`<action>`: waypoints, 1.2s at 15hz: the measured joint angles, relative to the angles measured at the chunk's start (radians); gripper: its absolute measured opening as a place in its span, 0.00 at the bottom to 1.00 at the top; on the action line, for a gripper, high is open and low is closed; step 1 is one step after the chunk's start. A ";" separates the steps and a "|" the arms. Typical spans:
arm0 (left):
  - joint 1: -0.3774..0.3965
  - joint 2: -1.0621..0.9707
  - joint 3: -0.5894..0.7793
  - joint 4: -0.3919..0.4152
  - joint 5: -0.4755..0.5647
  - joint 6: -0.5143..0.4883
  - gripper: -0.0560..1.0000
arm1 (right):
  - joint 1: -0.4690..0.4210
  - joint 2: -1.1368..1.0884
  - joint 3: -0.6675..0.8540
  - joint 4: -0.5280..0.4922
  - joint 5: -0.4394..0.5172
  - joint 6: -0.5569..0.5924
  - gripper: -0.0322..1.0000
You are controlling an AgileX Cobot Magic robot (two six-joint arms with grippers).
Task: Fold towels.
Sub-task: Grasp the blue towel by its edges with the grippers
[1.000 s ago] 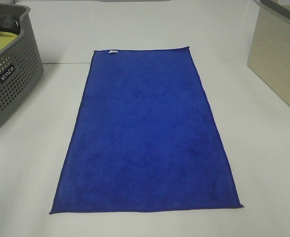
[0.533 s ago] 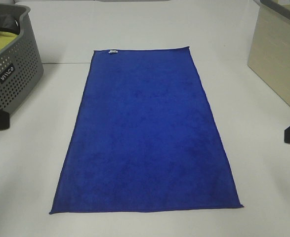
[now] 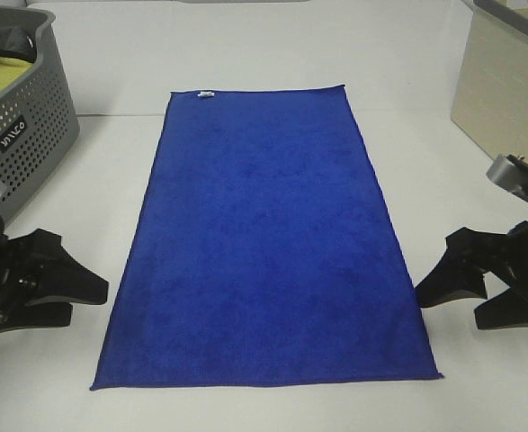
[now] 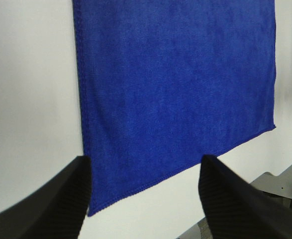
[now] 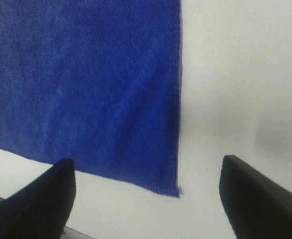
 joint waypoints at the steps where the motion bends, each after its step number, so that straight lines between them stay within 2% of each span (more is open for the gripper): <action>1: -0.031 0.043 -0.016 -0.027 -0.016 0.022 0.63 | 0.000 0.045 -0.022 0.042 0.000 -0.046 0.76; 4: -0.110 0.127 -0.058 -0.063 -0.093 0.029 0.63 | 0.000 0.148 -0.062 0.087 -0.003 -0.093 0.76; 6: -0.118 0.161 -0.083 -0.071 -0.113 0.029 0.63 | 0.012 0.205 -0.065 0.090 -0.012 -0.098 0.76; 8: -0.120 0.196 -0.100 -0.077 -0.125 0.029 0.63 | 0.078 0.222 -0.076 0.117 -0.045 -0.113 0.75; 10: -0.121 0.221 -0.115 -0.097 -0.106 0.029 0.62 | 0.146 0.248 -0.106 0.142 -0.065 -0.111 0.75; 12: -0.134 0.255 -0.136 -0.109 -0.050 0.029 0.62 | 0.178 0.283 -0.149 0.157 -0.064 -0.078 0.72; 13: -0.145 0.271 -0.148 -0.111 -0.029 0.029 0.62 | 0.178 0.298 -0.163 0.164 -0.062 -0.053 0.68; 14: -0.153 0.277 -0.152 -0.114 -0.024 0.029 0.59 | 0.178 0.309 -0.169 0.165 -0.068 -0.028 0.58; 15: -0.153 0.277 -0.152 -0.114 -0.024 0.029 0.59 | 0.178 0.309 -0.169 0.165 -0.068 -0.028 0.58; 16: -0.154 0.285 -0.152 -0.104 -0.047 0.021 0.39 | 0.178 0.320 -0.169 0.158 -0.093 -0.010 0.33; 17: -0.154 0.285 -0.152 -0.104 -0.047 0.021 0.39 | 0.178 0.320 -0.169 0.158 -0.093 -0.010 0.33; 18: -0.154 0.290 -0.152 -0.100 -0.057 0.018 0.26 | 0.178 0.324 -0.169 0.148 -0.100 -0.008 0.20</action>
